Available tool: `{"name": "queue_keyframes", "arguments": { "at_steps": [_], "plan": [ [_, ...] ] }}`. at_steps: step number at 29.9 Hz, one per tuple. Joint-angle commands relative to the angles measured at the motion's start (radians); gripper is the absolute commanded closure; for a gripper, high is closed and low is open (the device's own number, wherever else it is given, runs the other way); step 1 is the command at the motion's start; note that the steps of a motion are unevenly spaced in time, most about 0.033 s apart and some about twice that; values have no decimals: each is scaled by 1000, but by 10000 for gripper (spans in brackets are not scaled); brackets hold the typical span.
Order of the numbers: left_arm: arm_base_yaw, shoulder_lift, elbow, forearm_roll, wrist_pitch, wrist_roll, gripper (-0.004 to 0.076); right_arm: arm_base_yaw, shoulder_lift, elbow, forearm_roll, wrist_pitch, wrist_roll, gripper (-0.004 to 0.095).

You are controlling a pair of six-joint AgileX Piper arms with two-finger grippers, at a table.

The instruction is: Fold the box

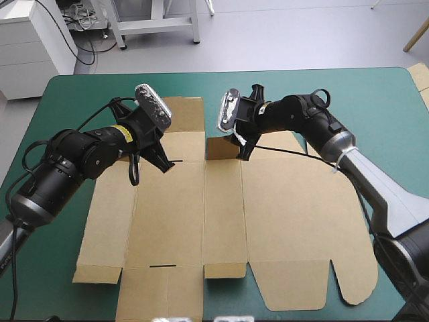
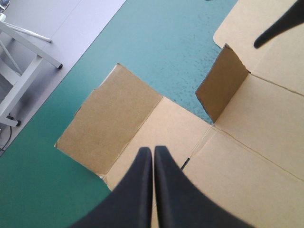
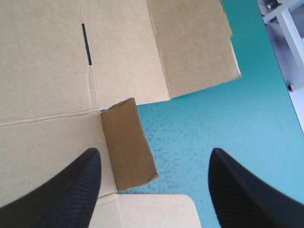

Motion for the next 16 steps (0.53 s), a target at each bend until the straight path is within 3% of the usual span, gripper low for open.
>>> {"name": "queue_keyframes", "arguments": {
  "at_steps": [1,5,8,11,16],
  "plan": [
    [-6,-35,-37,0,-62,-12,731,-17,-86,-35,-110,-35,224,303],
    [-6,-35,-37,0,-71,-12,731,-38,-110,-35,-219,-35,452,308],
    [-6,-35,-37,-7,-81,-12,731,-62,-122,-35,-282,-22,600,366],
    [-6,-35,-37,0,-81,-8,731,-88,-127,-35,-333,18,692,523],
    [-6,-35,-37,0,-76,-8,731,-121,-130,-35,-371,116,752,889]
  ]
}}
